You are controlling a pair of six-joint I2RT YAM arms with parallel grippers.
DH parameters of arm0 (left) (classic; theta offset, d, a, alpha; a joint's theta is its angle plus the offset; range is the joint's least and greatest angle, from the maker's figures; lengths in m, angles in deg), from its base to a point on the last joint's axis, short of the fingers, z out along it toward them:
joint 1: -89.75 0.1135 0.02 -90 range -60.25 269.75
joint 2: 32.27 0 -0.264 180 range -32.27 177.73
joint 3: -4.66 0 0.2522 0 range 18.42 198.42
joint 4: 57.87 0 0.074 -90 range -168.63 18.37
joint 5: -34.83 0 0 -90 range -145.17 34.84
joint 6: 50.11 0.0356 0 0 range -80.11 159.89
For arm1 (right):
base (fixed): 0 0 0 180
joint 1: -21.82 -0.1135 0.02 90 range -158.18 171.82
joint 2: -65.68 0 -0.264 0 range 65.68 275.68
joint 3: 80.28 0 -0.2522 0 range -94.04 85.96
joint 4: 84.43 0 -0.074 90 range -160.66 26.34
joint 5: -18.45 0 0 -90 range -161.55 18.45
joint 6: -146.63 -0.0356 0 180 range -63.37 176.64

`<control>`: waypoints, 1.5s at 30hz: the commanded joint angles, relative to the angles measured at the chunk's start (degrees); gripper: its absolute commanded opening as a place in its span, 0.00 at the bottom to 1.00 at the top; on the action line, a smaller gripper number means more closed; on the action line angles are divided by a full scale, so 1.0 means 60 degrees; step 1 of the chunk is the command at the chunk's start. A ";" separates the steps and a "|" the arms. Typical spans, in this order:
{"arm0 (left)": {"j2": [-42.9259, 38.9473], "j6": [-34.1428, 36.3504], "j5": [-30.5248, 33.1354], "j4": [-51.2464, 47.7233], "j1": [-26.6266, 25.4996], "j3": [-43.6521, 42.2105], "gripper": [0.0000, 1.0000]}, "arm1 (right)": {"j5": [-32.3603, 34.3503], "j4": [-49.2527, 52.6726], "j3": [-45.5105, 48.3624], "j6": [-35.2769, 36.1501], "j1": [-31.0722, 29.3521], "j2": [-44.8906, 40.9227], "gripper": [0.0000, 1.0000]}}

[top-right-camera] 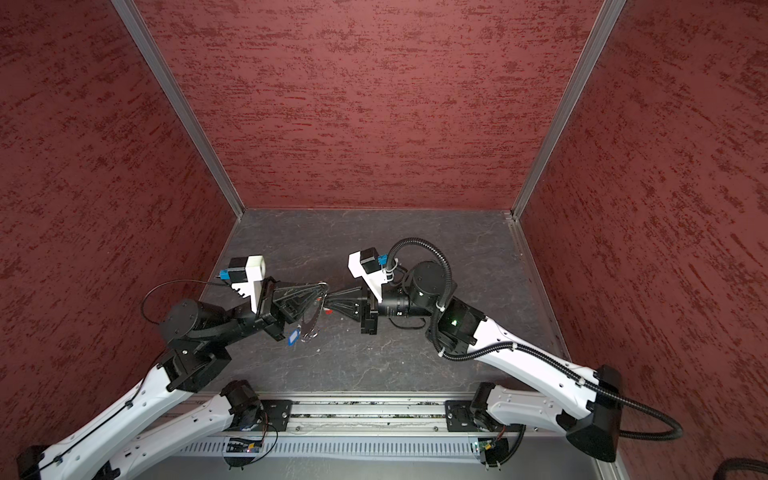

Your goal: Remove the keys from the keyring

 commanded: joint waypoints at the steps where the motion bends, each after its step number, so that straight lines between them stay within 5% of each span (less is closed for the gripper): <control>1: -0.0016 -0.0289 0.0471 0.0390 0.0017 -0.0400 0.00 | 0.0206 -0.1936 -0.0008 -0.0418 -0.0148 -0.0243 0.00; 10: -0.0156 -0.0289 0.0552 0.0714 0.0017 -0.0600 0.00 | 0.0321 -0.1486 0.0146 -0.0275 -0.0150 -0.0645 0.00; 19: -0.0002 -0.0526 0.0632 0.1439 0.0035 -0.0919 0.00 | -0.1287 -0.0260 -0.1260 0.0414 -0.0640 0.0683 0.00; 26: -0.0060 -0.0627 0.0441 0.1423 0.0278 -0.0941 0.00 | -0.0695 0.1101 -0.1452 0.1004 -0.0707 0.0727 0.00; 31: -0.0191 -0.0764 0.0203 0.1203 0.0558 -0.0915 0.00 | 0.1176 0.3393 -0.2105 0.2095 -0.0704 0.0428 0.00; 34: -0.0194 -0.0745 0.0171 0.1092 0.0574 -0.0907 0.00 | 0.0375 0.4610 -0.3011 0.2589 -0.0925 0.1017 0.00; 37: -0.0161 -0.0757 0.0145 0.1092 0.0578 -0.0920 0.00 | 0.1190 0.5836 -0.3764 0.3301 -0.1406 0.1493 0.00; 40: -0.0160 -0.0768 0.0084 0.1021 0.0582 -0.0921 0.00 | 0.2238 0.5526 -0.3350 0.3406 -0.1302 0.0852 0.00; 45: 0.0018 -0.0944 -0.0123 0.1161 0.0592 -0.0935 0.00 | 0.1829 0.5717 -0.3949 0.3518 -0.1077 0.1047 0.00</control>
